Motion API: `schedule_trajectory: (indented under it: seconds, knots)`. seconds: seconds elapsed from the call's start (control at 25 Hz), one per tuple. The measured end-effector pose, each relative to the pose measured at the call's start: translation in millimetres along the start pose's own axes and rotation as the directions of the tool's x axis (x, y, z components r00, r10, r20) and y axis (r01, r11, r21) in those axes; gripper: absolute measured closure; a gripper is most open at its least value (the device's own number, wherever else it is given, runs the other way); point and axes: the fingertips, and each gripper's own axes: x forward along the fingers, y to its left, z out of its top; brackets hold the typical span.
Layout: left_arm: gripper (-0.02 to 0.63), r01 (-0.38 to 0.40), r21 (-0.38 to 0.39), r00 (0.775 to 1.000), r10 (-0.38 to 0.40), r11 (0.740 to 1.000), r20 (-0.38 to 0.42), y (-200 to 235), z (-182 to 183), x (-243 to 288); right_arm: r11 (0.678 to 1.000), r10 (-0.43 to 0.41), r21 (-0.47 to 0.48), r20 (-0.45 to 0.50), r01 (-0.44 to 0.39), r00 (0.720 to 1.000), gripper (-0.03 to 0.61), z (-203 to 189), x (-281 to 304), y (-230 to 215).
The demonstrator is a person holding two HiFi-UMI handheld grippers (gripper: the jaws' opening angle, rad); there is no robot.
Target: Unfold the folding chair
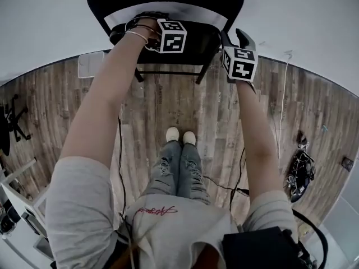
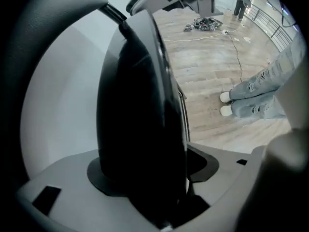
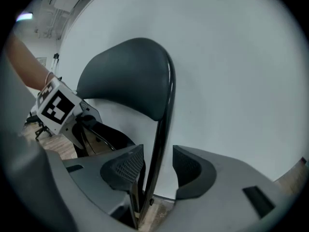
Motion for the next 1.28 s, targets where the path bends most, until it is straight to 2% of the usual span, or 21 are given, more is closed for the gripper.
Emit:
schedule_trajectory:
  seconds: [0.12, 0.16, 0.2, 0.28, 0.4, 0.68, 0.8, 0.96, 1.0, 1.04, 1.08, 1.2, 1.28]
  knots:
    - [0.323, -0.021, -0.057, 1.000, 0.022, 0.998, 0.020, 4, 4, -4, 0.999, -0.012, -0.051, -0.041, 0.009, 0.999, 0.405, -1, 19, -3]
    - [0.338, -0.034, -0.071, 0.999, 0.036, 0.997, 0.025, 5, 5, -6, 0.997, -0.010, -0.071, -0.064, 0.006, 0.998, 0.424, 0, 24, -4]
    - [0.349, -0.047, -0.081, 0.998, 0.050, 0.996, 0.030, 6, 6, -7, 0.996, -0.006, -0.093, -0.088, -0.003, 0.996, 0.445, 0, 28, -4]
    - [0.363, -0.067, -0.090, 0.997, 0.071, 0.994, 0.039, 7, 6, -7, 0.995, 0.004, -0.102, -0.117, -0.016, 0.993, 0.445, 0, 31, -3]
    - [0.374, -0.089, -0.093, 0.995, 0.094, 0.992, 0.045, 6, 5, -9, 0.996, 0.003, -0.090, -0.111, -0.013, 0.994, 0.446, 0, 30, -1]
    - [0.374, -0.173, -0.095, 0.983, 0.178, 0.980, 0.041, -19, 8, -24, 0.987, -0.043, -0.158, -0.070, 0.031, 0.997, 0.437, -1, 18, 2]
    - [0.376, -0.229, -0.098, 0.972, 0.233, 0.969, 0.032, -34, 8, -31, 0.981, -0.087, -0.173, -0.014, 0.083, 0.996, 0.437, -1, 4, 5]
    - [0.378, -0.318, -0.103, 0.947, 0.321, 0.943, 0.015, -51, 11, -36, 0.983, -0.149, -0.092, 0.113, 0.160, 0.982, 0.439, -2, -40, 5]
    - [0.389, -0.343, -0.104, 0.938, 0.346, 0.934, 0.010, -55, 11, -38, 0.983, -0.158, -0.064, 0.158, 0.170, 0.975, 0.455, -1, -57, 11]
    - [0.394, -0.368, -0.105, 0.929, 0.370, 0.924, 0.006, -59, 11, -39, 0.985, -0.158, -0.040, 0.207, 0.170, 0.965, 0.508, 0, -75, 21]
    - [0.396, -0.391, -0.105, 0.919, 0.393, 0.915, 0.003, -64, 11, -40, 0.987, -0.149, -0.025, 0.257, 0.161, 0.955, 0.540, 2, -93, 34]
    - [0.397, -0.459, -0.107, 0.887, 0.461, 0.882, -0.004, -80, 13, -46, 0.995, -0.069, -0.034, 0.385, 0.089, 0.920, 0.555, 10, -138, 80]
    - [0.397, -0.507, -0.109, 0.861, 0.509, 0.855, -0.015, -93, 12, -50, 0.999, -0.003, -0.045, 0.435, 0.026, 0.901, 0.558, 12, -159, 110]
